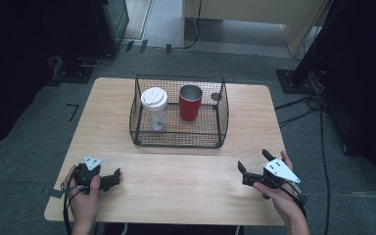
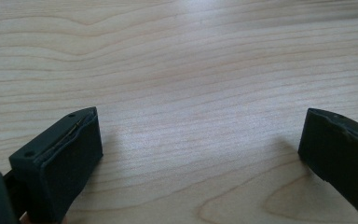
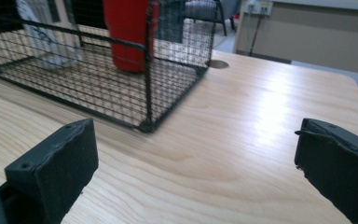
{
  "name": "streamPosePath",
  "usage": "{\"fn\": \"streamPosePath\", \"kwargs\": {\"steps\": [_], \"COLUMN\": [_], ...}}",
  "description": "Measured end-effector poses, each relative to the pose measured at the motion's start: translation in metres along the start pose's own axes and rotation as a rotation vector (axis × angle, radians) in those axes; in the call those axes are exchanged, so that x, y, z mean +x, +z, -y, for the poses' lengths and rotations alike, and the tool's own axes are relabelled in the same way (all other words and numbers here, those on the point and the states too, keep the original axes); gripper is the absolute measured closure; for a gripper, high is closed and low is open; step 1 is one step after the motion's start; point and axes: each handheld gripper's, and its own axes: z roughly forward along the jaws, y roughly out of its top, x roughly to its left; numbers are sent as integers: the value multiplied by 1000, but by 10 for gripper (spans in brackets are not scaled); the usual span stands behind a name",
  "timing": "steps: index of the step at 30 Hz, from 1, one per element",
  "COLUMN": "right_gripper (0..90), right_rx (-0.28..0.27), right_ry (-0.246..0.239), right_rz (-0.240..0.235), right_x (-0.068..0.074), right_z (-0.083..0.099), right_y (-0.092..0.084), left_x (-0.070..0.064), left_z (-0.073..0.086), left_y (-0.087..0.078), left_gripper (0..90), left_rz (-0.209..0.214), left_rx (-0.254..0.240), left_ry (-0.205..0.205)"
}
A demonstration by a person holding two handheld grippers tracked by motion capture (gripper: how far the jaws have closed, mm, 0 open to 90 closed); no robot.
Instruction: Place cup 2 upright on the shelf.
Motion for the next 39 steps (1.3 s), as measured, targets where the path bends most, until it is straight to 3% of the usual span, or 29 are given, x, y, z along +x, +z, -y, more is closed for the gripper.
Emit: {"fn": "streamPosePath", "kwargs": {"steps": [18, 26, 32, 34, 39], "right_gripper": [0, 0, 0, 0, 0], "right_rx": [113, 122, 107, 147, 307], "right_ry": [32, 81, 114, 123, 154], "right_rz": [97, 116, 182, 197, 219], "right_x": [-22, -28, -29, -30, -33], "right_z": [26, 29, 29, 30, 31], "right_y": [-11, -19, -22, -22, -18], "left_x": [0, 0, 0, 0, 0], "left_z": [0, 0, 0, 0, 0], "left_y": [0, 0, 0, 0, 0], "left_gripper": [2, 2, 2, 2, 2], "left_rz": [1, 0, 0, 0, 0], "left_rx": [1, 0, 1, 1, 1], "left_ry": [0, 0, 1, 1, 1]}}
